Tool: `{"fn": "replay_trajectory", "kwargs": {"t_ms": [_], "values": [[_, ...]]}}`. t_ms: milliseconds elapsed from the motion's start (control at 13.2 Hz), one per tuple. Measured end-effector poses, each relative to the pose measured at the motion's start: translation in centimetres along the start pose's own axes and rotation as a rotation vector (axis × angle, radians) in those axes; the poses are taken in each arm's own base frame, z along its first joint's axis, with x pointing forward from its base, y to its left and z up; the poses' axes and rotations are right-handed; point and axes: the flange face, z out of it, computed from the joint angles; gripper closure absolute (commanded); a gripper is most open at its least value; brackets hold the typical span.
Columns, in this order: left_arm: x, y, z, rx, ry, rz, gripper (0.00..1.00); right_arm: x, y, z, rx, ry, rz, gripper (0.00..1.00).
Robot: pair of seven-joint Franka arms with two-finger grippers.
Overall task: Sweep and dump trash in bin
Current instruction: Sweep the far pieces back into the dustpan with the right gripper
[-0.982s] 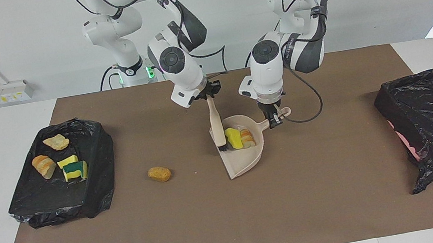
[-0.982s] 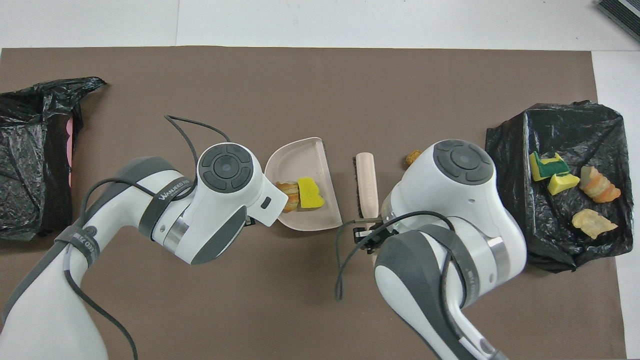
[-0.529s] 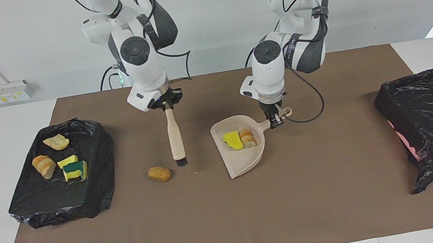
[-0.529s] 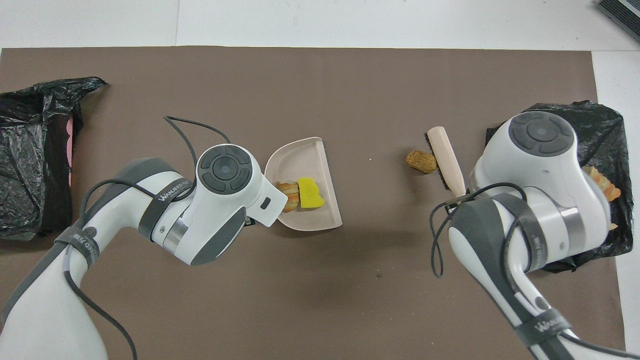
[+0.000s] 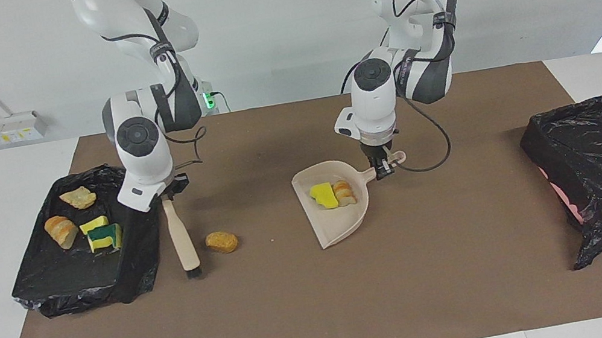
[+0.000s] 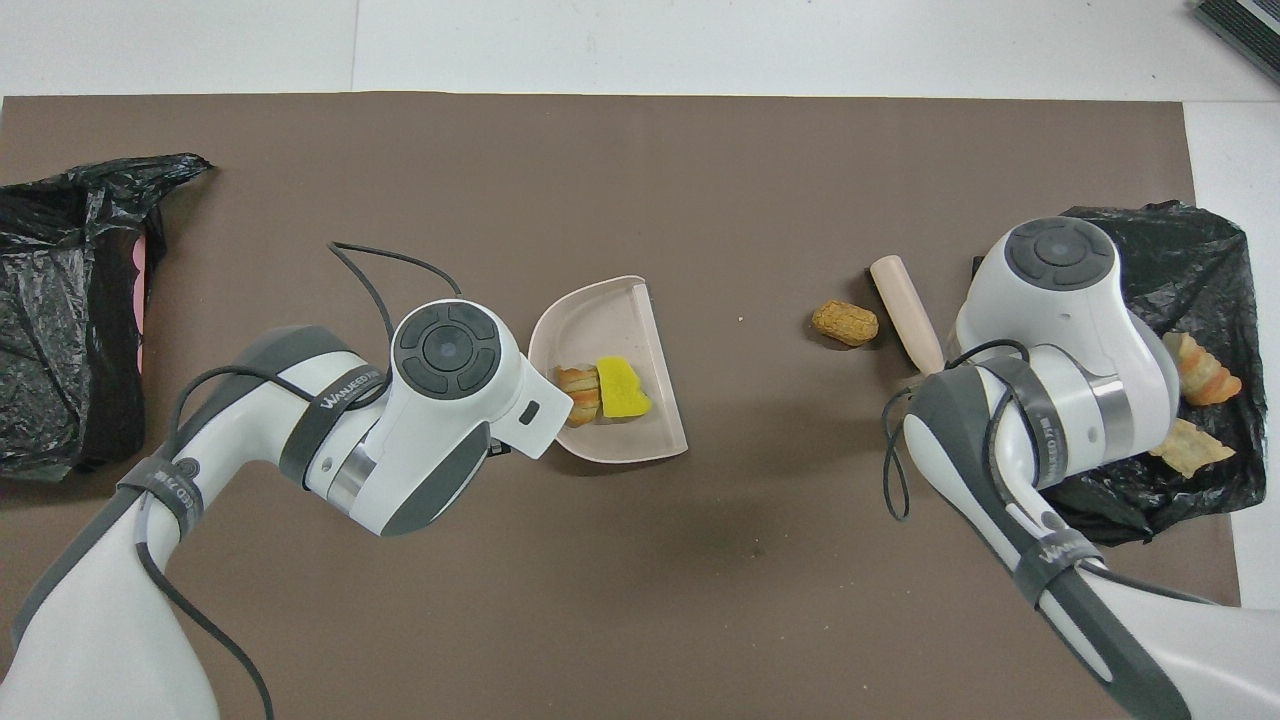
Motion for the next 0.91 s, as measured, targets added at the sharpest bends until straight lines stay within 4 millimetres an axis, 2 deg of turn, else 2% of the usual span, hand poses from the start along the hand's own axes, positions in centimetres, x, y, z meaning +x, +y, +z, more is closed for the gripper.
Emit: {"fn": "replay_trajectory", "kwargs": {"t_ms": [227, 604, 680, 906], "values": [[-0.1, 0.1, 0.0, 0.003, 0.001, 0.001, 1.0, 0.1, -5.4, 0.0, 0.098, -0.009, 0.011, 1.0], [-0.1, 0.2, 0.0, 0.004, 0.001, 0.001, 1.0, 0.1, -17.0, -1.1, 0.264, 0.024, 0.039, 1.0], [-0.1, 0.3, 0.0, 0.004, 0.001, 0.002, 1.0, 0.0, -18.9, -1.2, 0.309, 0.028, 0.049, 1.0], [-0.2, 0.3, 0.0, 0.004, 0.0, 0.001, 1.0, -0.4, -22.7, -2.0, 0.445, 0.016, 0.063, 1.0]]}}
